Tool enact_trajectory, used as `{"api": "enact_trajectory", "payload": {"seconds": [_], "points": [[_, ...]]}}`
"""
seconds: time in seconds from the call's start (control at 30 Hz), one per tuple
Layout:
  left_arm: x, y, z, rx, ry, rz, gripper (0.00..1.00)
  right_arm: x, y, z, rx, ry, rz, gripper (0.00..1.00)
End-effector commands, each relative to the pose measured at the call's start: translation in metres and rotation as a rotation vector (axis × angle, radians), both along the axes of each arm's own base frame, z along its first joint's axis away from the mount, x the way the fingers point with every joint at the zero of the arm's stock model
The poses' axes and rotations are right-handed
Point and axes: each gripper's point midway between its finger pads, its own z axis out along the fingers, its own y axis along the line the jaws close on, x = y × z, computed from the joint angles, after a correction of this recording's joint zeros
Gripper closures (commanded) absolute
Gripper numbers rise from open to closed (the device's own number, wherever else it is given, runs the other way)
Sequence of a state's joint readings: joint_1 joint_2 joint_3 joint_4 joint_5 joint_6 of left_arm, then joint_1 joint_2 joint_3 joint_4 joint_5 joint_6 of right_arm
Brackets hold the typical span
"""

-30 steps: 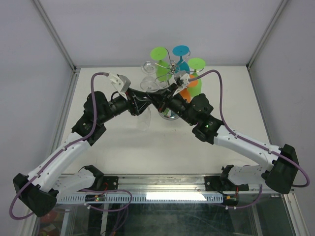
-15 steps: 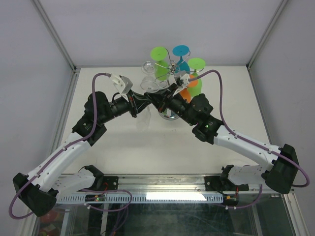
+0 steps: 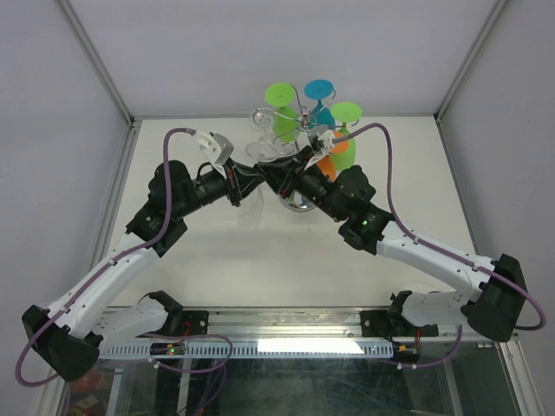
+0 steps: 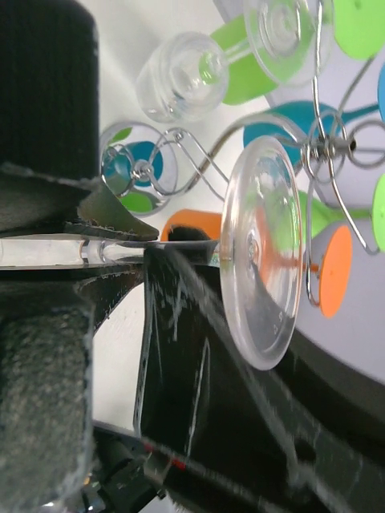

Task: Place the wine glass upside down on the wine glass rack
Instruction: Turn the wine glass upside down at the wine rack.

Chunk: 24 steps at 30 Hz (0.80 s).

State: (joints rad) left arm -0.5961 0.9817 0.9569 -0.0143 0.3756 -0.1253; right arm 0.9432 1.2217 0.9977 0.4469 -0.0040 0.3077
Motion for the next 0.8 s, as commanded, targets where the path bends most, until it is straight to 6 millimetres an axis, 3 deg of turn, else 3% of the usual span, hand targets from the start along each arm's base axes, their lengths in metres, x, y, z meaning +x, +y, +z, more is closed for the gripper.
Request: {"api": "enact_trajectory", "payload": {"seconds": [0.0,0.53,0.77], "points": [[0.018,0.020,0.023,-0.032,-0.054,0.137,1.00,-0.010,-0.012,0.036,0.094,-0.058,0.000,0.75],[0.022,0.025,0.023,-0.042,-0.045,0.175,1.00,-0.009,-0.016,0.025,0.067,-0.047,-0.017,0.49],[0.022,0.029,0.024,-0.046,-0.049,0.198,1.00,-0.013,-0.025,0.024,0.069,-0.046,-0.029,0.43]]}}
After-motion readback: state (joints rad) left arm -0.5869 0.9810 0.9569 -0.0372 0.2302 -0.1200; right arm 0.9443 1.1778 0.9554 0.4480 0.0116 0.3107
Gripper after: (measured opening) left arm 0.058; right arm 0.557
